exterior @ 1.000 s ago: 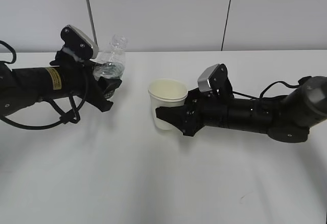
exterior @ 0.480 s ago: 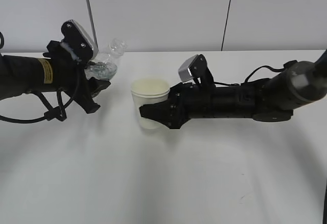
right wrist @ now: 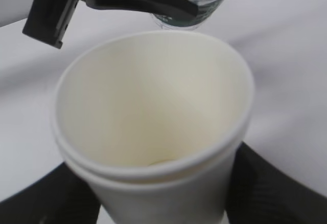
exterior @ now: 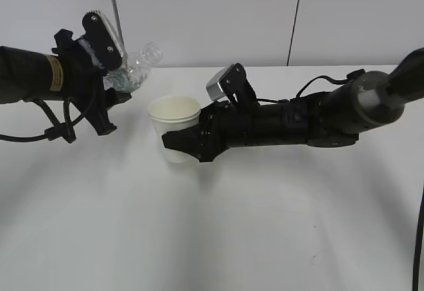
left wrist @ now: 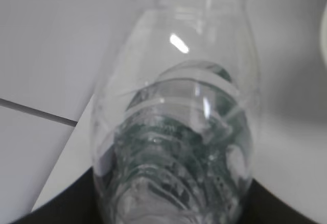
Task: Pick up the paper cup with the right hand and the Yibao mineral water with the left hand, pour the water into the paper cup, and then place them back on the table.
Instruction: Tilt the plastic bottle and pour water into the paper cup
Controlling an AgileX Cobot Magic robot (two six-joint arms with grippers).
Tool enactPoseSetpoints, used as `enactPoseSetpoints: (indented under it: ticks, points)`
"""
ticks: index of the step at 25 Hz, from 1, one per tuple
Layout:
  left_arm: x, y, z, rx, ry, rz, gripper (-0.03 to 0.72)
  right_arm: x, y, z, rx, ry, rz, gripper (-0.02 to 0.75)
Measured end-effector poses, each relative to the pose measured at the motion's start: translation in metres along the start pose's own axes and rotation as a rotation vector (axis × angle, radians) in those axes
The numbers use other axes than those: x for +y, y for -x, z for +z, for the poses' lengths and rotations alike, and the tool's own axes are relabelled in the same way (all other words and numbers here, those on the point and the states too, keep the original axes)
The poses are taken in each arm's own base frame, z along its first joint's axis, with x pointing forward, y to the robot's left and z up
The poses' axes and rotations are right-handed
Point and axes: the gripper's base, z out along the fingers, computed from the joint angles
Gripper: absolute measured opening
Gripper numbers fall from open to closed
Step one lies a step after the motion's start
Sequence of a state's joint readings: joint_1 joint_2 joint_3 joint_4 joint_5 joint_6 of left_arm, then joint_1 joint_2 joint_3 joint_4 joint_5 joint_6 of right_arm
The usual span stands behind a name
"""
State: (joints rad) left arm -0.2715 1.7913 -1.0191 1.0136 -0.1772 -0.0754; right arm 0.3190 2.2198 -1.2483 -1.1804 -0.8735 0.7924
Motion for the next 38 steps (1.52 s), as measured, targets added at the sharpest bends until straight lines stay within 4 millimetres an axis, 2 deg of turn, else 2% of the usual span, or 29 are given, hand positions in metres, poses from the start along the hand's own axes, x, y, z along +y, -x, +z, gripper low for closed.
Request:
enactPoseSetpoints:
  ticks: [11, 38]
  points:
    - [0.000, 0.014, 0.002, 0.048, 0.005, 0.135, 0.335, -0.002, 0.002, 0.001, 0.006, -0.015, 0.015, 0.498]
    - [0.001, 0.006, 0.001, 0.184, 0.015, 0.374, 0.333, -0.010, 0.004, 0.002, 0.041, -0.073, -0.001, 0.498]
